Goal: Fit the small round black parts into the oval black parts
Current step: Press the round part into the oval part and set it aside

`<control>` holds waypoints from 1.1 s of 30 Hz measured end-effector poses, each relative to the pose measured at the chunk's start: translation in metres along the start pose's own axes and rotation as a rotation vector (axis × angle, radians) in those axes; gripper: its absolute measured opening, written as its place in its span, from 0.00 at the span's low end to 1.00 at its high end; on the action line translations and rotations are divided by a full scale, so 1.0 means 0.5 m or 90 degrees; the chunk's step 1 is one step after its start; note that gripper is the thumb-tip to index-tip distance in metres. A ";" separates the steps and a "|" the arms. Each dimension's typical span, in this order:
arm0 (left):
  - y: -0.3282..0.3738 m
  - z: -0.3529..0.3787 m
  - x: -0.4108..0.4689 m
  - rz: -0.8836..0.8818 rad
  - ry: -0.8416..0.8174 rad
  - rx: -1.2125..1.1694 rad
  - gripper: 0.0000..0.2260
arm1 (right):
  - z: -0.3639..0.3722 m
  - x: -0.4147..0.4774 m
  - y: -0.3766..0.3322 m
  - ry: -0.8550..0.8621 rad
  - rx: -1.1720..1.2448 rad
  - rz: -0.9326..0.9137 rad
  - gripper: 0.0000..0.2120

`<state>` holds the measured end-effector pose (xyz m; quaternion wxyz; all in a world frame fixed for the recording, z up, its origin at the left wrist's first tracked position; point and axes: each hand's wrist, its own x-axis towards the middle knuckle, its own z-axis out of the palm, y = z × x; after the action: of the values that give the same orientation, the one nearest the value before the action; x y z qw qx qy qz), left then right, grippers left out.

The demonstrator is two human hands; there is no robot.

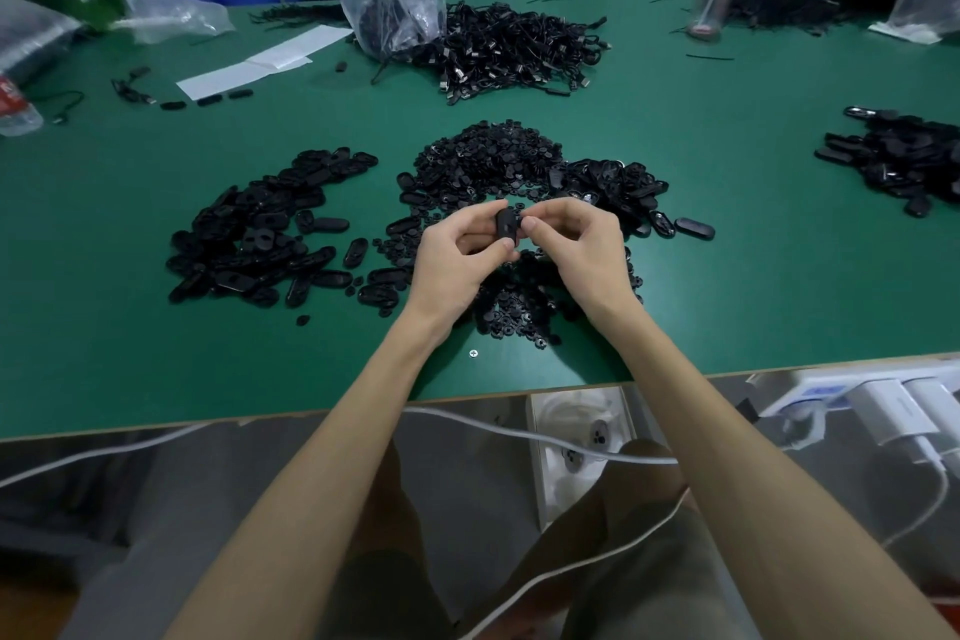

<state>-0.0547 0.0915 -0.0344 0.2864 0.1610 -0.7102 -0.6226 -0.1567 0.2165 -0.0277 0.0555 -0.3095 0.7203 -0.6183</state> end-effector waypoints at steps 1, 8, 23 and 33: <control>-0.001 0.000 0.000 0.000 0.004 -0.004 0.20 | 0.000 -0.001 0.000 0.001 0.000 0.002 0.04; -0.004 -0.002 -0.001 -0.003 0.027 -0.020 0.20 | 0.000 -0.002 0.000 -0.006 -0.013 0.008 0.06; -0.004 0.001 -0.002 0.016 0.003 0.000 0.22 | 0.000 -0.006 0.000 0.004 0.031 0.022 0.03; -0.008 -0.001 0.001 0.008 0.019 -0.024 0.17 | -0.005 -0.003 0.002 -0.023 0.033 0.020 0.05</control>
<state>-0.0550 0.0900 -0.0383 0.3038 0.1601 -0.6951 -0.6316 -0.1569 0.2195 -0.0287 0.0862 -0.3082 0.7077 -0.6299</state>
